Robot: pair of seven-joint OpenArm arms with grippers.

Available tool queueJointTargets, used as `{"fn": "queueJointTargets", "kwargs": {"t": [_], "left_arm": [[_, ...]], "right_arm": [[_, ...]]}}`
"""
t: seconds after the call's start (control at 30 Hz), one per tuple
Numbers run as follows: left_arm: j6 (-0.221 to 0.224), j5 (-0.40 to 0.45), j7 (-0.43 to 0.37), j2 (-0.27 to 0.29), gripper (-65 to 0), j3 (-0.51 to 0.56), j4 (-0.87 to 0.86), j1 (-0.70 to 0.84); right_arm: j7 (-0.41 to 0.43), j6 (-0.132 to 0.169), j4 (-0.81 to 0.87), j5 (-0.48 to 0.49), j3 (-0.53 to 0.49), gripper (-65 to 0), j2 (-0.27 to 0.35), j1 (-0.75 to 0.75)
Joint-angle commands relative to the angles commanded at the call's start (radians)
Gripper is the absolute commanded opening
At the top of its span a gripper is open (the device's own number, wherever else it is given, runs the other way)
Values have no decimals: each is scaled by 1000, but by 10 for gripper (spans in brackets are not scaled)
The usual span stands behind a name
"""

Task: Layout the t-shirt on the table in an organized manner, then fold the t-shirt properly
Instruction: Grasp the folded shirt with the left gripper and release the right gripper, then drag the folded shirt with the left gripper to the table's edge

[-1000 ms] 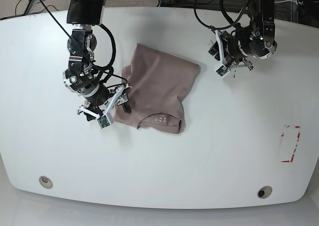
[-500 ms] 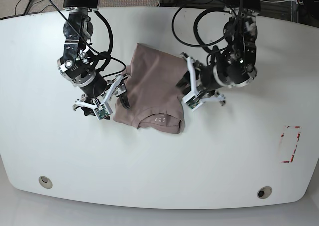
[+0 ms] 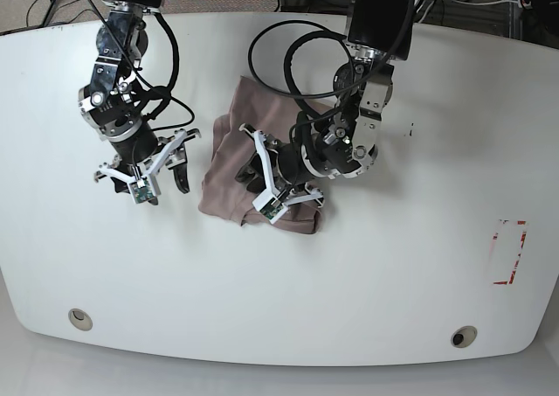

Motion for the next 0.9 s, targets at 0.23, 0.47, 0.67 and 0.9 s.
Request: {"fn": "queueJointTargets", "kwargs": {"t": [0.23,0.47,0.67,0.9], "left_arm": [[46,0,-135,0,-524,43,-221,-2],[44,-2,-170,-37,-524,17,-374,0],[17,-3,-143,-156,-524,-52,-373,66],[-161,-3,-54,-317,-524,-178,-284,143]], "right_arm": [[0,0,2,0,54,-330,3,-17],[0,2,2,0,68,-330,3,-18],[0,2,2,0,68,-330,3,-12],[0,2,2,0,68,-330,2,-12]]}}
